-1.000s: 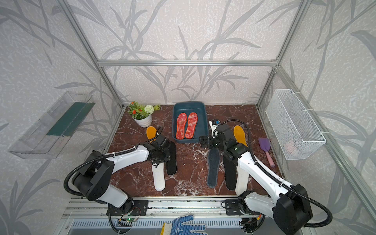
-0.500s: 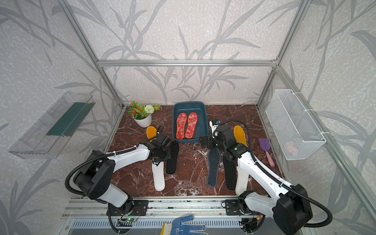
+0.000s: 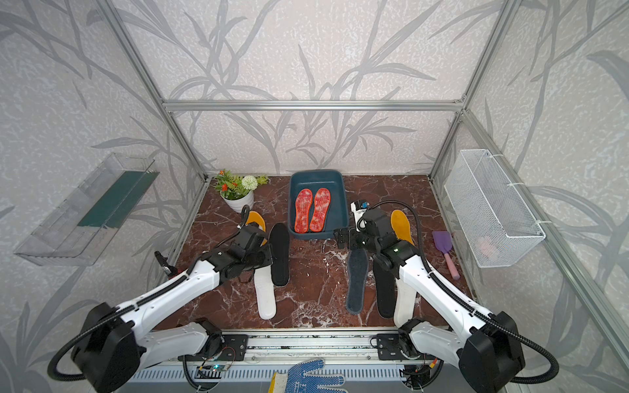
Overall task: Put the insoles into the storage box
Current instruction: Pick up the insole from the center of the board.
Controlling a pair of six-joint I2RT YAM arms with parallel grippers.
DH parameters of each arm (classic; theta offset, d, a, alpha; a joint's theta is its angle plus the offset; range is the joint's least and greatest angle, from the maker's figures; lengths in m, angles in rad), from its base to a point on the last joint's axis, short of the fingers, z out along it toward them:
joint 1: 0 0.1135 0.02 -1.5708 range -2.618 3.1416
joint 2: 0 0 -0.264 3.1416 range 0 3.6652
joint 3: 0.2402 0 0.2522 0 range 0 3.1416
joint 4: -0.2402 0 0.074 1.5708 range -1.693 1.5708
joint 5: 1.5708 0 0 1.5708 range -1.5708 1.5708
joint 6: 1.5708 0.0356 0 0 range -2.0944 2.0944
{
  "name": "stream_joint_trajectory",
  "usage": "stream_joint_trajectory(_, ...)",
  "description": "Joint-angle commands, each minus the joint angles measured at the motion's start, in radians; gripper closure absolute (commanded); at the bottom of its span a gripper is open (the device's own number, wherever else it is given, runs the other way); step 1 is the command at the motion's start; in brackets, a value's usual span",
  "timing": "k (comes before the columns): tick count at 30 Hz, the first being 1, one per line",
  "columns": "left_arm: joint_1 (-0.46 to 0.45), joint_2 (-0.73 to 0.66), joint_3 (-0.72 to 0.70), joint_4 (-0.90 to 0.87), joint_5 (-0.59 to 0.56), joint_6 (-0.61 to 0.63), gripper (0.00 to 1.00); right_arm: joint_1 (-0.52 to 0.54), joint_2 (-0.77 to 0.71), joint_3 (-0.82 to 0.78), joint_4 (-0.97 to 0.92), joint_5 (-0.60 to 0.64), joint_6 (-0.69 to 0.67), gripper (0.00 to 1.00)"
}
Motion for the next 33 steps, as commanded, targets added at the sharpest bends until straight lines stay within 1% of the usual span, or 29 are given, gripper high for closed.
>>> stream_joint_trajectory(1,0.004,-0.133,-0.063,0.005,-0.04,0.036,1.0,0.0,0.005,0.018,-0.005,-0.033,-0.002,0.01)
stream_joint_trajectory(5,0.003,-0.279,-0.138,0.127,-0.027,0.06,1.0,0.0,0.027,0.023,0.009,-0.079,0.015,0.0)
stream_joint_trajectory(7,0.003,-0.319,-0.165,0.216,-0.019,0.065,1.0,0.0,0.034,0.025,0.018,-0.109,0.022,0.0)
stream_joint_trajectory(11,0.004,-0.311,-0.168,0.348,0.04,0.075,1.0,0.006,0.04,0.012,0.057,-0.185,0.047,0.03)
stream_joint_trajectory(14,0.003,-0.263,-0.134,0.379,0.096,0.094,1.0,0.032,0.047,0.004,0.095,-0.23,0.047,0.07)
stream_joint_trajectory(18,0.001,-0.197,-0.091,0.45,0.16,0.111,1.0,0.104,0.088,0.014,0.145,-0.271,0.036,0.16)
stream_joint_trajectory(20,0.001,-0.178,-0.08,0.479,0.173,0.11,1.0,0.143,0.121,0.033,0.168,-0.285,0.037,0.22)
stream_joint_trajectory(24,0.0,-0.148,-0.066,0.512,0.213,0.112,1.0,0.21,0.208,0.091,0.203,-0.301,0.044,0.35)
stream_joint_trajectory(28,-0.001,-0.141,-0.062,0.512,0.236,0.113,1.0,0.231,0.272,0.137,0.231,-0.328,0.062,0.47)
stream_joint_trajectory(31,-0.001,-0.148,-0.062,0.505,0.243,0.119,1.0,0.231,0.297,0.145,0.268,-0.341,0.086,0.51)
stream_joint_trajectory(33,-0.001,-0.152,-0.061,0.502,0.249,0.12,1.0,0.231,0.314,0.158,0.278,-0.356,0.095,0.58)
